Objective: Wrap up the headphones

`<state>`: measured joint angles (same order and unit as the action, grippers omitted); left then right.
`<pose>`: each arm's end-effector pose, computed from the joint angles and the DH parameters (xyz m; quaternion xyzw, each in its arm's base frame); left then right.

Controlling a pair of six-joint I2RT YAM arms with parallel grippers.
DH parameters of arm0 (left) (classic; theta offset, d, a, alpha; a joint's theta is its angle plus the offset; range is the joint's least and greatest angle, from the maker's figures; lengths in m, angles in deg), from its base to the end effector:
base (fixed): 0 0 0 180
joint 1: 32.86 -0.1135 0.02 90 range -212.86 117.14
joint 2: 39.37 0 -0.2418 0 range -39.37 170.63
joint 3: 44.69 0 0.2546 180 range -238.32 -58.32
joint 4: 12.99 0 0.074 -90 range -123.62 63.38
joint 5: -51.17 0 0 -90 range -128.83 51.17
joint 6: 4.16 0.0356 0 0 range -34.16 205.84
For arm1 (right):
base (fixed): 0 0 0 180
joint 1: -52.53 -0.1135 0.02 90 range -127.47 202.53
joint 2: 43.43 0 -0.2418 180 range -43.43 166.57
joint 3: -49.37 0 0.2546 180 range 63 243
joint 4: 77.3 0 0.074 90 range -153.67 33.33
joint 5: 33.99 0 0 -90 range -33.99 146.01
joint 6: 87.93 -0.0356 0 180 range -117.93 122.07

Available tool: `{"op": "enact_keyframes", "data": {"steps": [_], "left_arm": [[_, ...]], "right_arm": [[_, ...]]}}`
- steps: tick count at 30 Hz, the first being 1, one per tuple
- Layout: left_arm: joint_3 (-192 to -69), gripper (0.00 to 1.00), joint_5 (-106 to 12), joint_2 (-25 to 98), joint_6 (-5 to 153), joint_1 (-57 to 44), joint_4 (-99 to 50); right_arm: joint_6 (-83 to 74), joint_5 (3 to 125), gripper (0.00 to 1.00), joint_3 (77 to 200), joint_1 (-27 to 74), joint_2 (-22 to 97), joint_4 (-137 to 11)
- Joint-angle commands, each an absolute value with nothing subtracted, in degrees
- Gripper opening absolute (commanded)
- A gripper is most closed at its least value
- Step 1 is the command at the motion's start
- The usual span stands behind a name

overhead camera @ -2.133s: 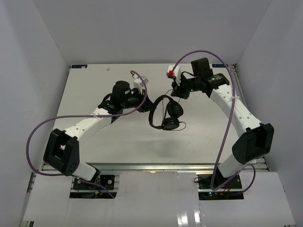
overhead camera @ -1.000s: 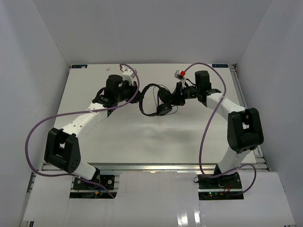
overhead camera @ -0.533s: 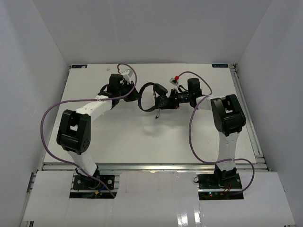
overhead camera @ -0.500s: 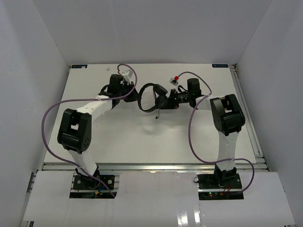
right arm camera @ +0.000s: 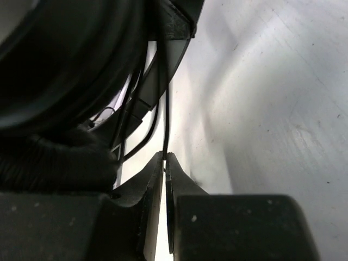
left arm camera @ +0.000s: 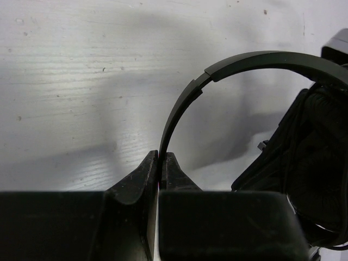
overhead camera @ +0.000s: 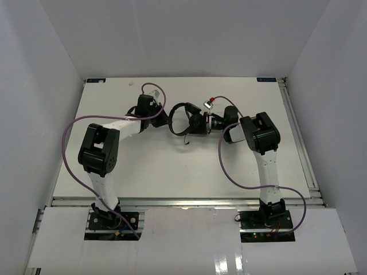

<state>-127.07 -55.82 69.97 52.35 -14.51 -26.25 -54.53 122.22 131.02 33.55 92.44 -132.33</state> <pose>0.3854 -0.1388 0.1565 -0.0566 0.8975 -0.3025 0.3158 0.3968 0.1709 0.0766 -0.1785 0.6821 0.6686 0.2364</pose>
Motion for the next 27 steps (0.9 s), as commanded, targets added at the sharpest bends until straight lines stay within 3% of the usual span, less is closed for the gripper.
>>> {"op": "enact_keyframes", "data": {"steps": [1,8,14,22,27], "left_arm": [[-131.5,0.0,-54.1,71.6,47.6,-15.5,-23.1],[-135.6,0.0,-51.2,76.0,44.6,-15.9,-28.9],[-139.4,0.0,-47.0,77.8,44.8,-15.9,-35.2],[-143.9,0.0,-42.5,79.7,45.6,-15.8,-42.1],[-148.1,0.0,-42.0,82.0,45.7,-15.2,-45.0]], "right_arm": [[-48.0,119.5,0.11,129.1,32.8,88.6,-130.6],[-48.1,117.5,0.18,126.8,32.8,89.8,-128.8],[-45.3,116.9,0.32,123.1,33.7,87.0,-126.3],[-33.4,117.2,0.48,117.2,37.4,77.8,-113.6],[-20.8,116.6,0.52,115.5,39.4,70.0,-96.9]]}}
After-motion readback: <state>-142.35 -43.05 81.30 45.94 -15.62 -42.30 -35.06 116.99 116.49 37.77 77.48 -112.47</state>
